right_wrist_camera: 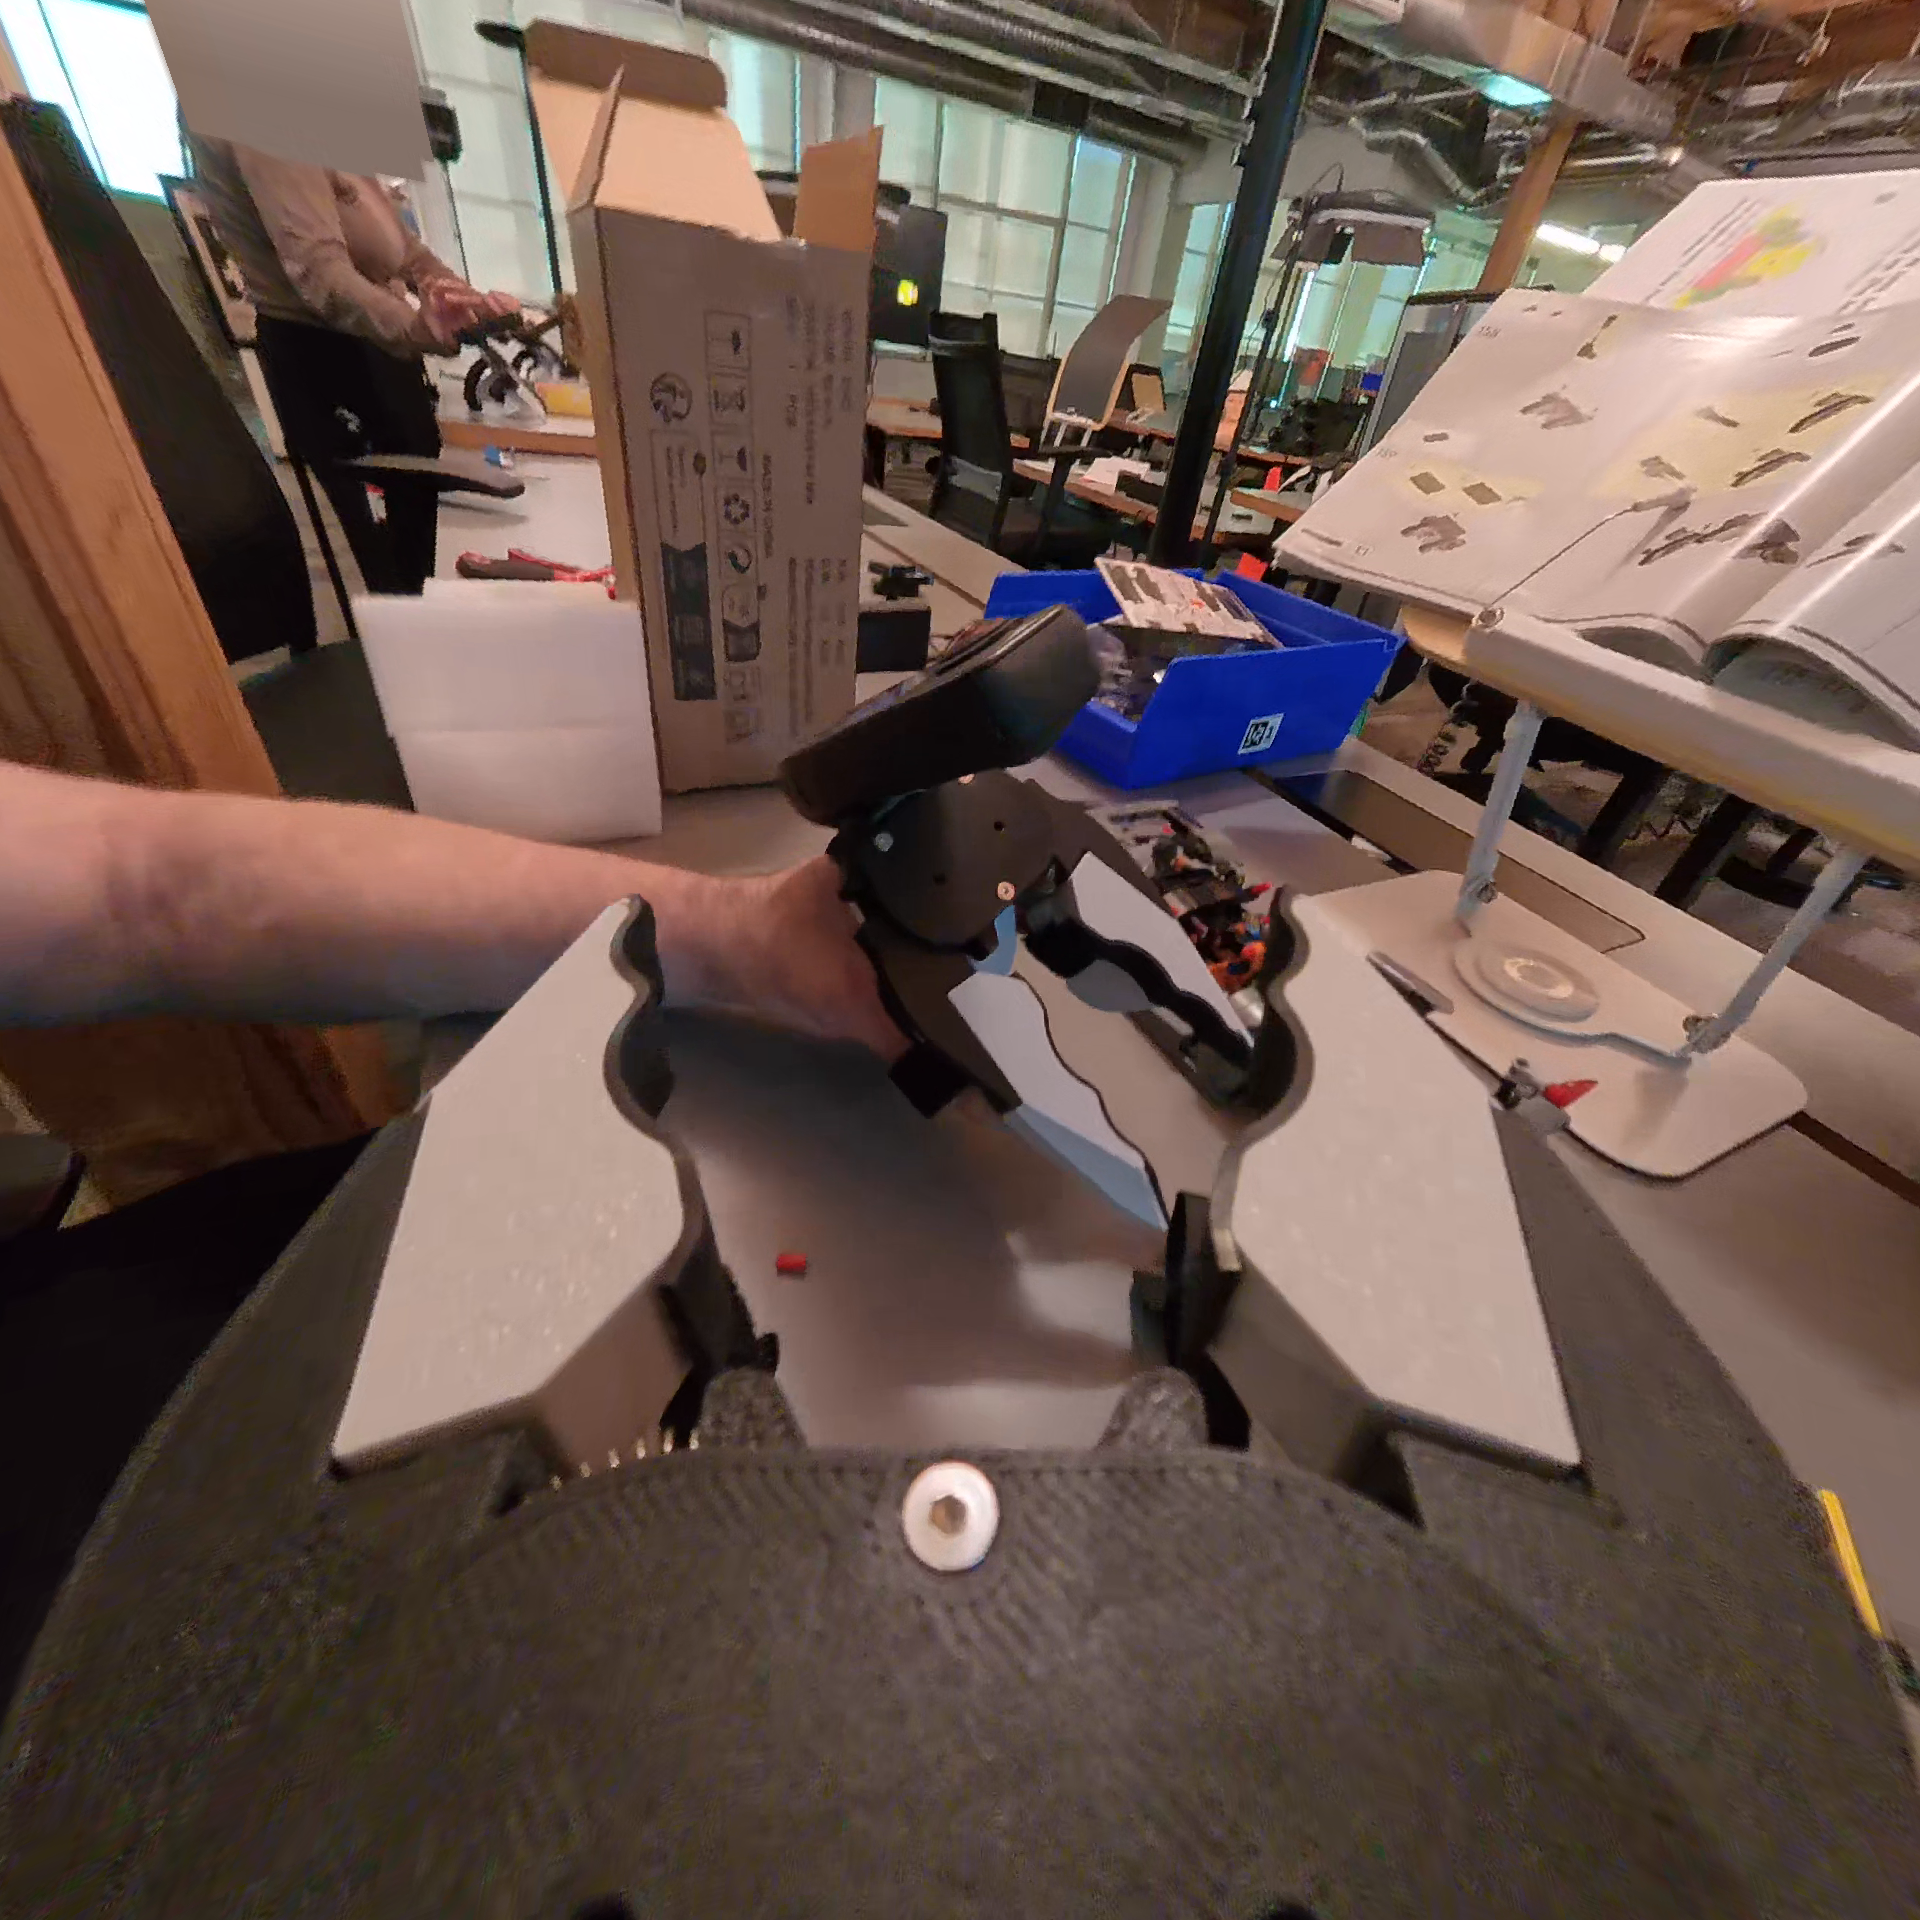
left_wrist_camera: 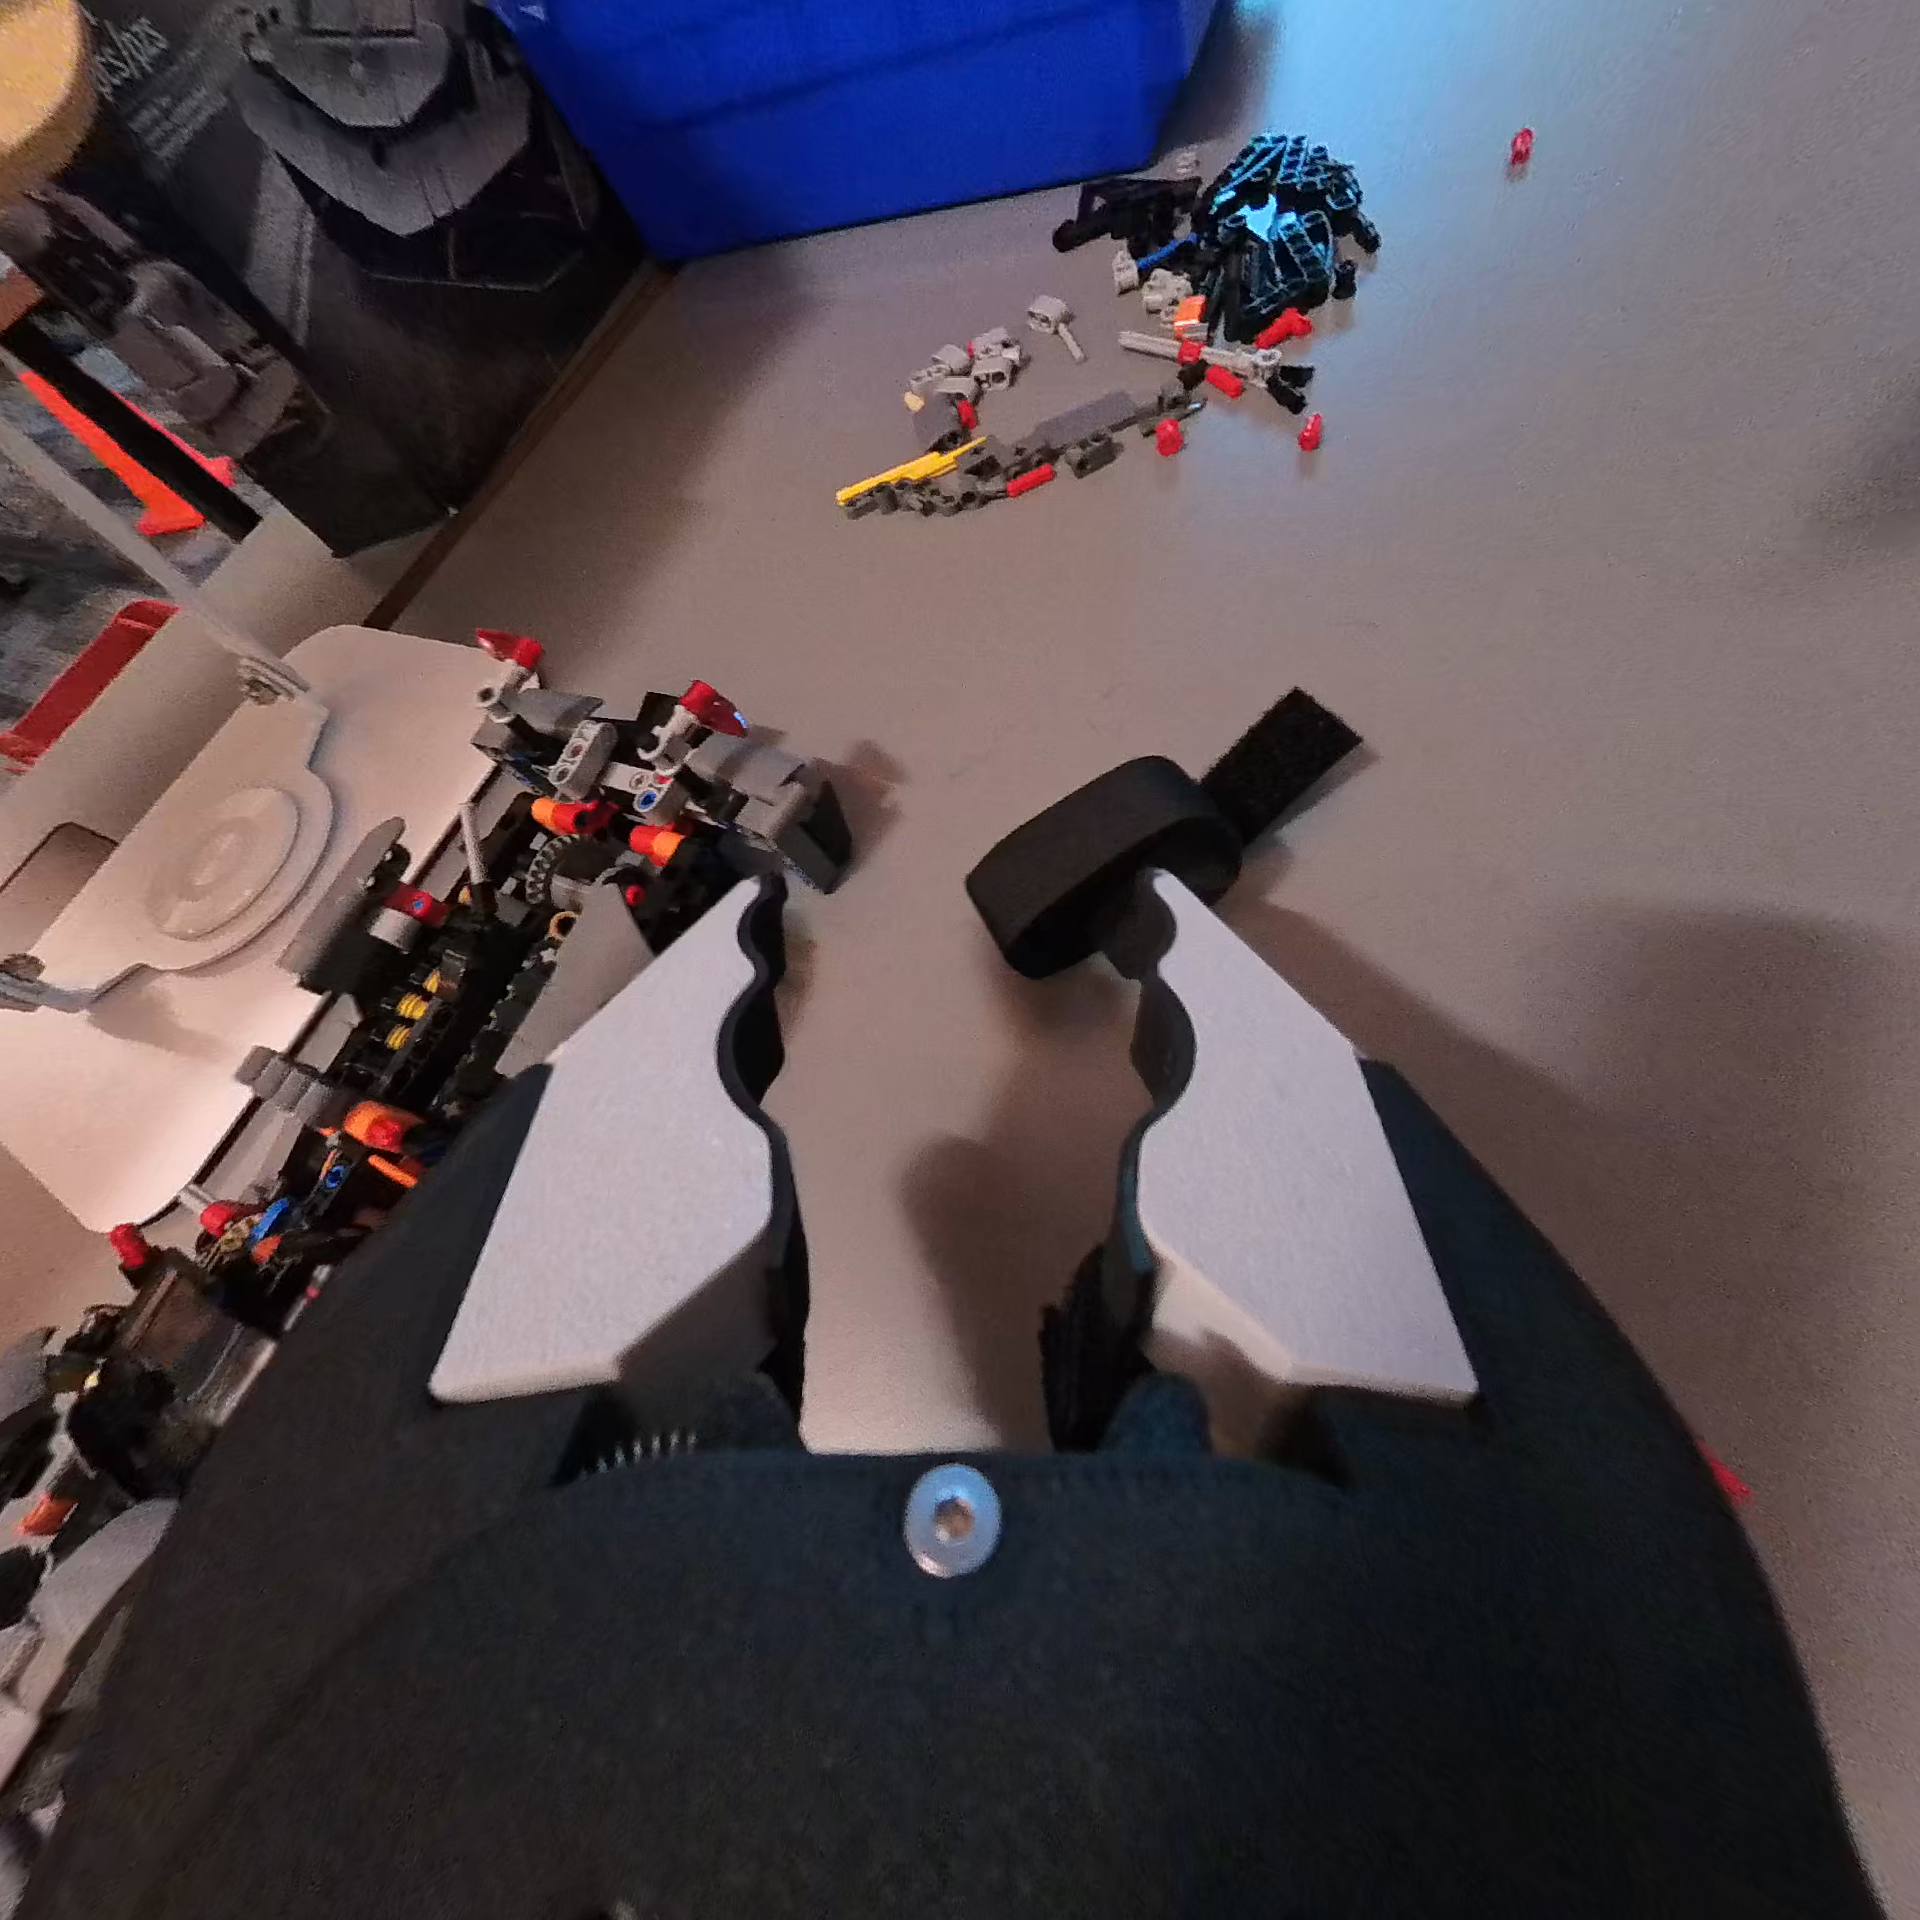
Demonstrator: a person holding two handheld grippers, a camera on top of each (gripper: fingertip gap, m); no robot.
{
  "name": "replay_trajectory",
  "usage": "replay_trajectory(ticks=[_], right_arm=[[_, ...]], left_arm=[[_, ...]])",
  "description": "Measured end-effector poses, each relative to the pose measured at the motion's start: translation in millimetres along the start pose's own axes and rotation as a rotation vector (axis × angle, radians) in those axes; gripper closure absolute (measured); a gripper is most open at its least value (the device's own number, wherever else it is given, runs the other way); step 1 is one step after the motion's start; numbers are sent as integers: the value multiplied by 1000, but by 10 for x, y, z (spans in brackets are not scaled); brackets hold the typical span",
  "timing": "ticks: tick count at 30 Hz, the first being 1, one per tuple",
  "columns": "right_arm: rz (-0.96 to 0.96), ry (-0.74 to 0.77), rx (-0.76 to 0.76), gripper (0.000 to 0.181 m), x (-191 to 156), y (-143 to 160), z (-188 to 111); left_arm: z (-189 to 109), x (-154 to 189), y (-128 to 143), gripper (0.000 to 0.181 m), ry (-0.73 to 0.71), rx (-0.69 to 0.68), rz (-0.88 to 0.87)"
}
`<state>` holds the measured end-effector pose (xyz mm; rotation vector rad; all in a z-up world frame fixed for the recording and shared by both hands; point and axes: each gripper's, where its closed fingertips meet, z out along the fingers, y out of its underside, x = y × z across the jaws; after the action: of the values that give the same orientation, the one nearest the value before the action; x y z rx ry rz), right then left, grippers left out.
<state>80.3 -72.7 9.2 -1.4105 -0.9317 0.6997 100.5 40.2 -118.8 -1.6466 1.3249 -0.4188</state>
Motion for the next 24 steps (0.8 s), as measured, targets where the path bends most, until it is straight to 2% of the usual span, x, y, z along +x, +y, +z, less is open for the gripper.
replay_trajectory(ticks=[5, 9, 12, 19, 22, 24], right_arm=[[-39, 47, 18, 68, 286, -95, 308], [-3, 103, -30, 69, 563, 153, 378], [-1, 142, -59, 68, 718, 269, 323], [58, 223, -80, 66, 943, 327, 18], [12, 295, -93, 67, 1107, 285, -170], [20, 345, -111, 67, 1244, 364, -352]], left_arm=[[-37, -84, 4, 115, -21, 8, -22], [-37, -170, 75, 116, -40, -9, -56], [-53, -210, 79, 113, -35, -1, -93], [-75, -256, 125, 113, -46, -5, -96], [-81, -269, 128, 113, -51, -3, -99], [-82, -268, 136, 113, -52, -6, -95]])
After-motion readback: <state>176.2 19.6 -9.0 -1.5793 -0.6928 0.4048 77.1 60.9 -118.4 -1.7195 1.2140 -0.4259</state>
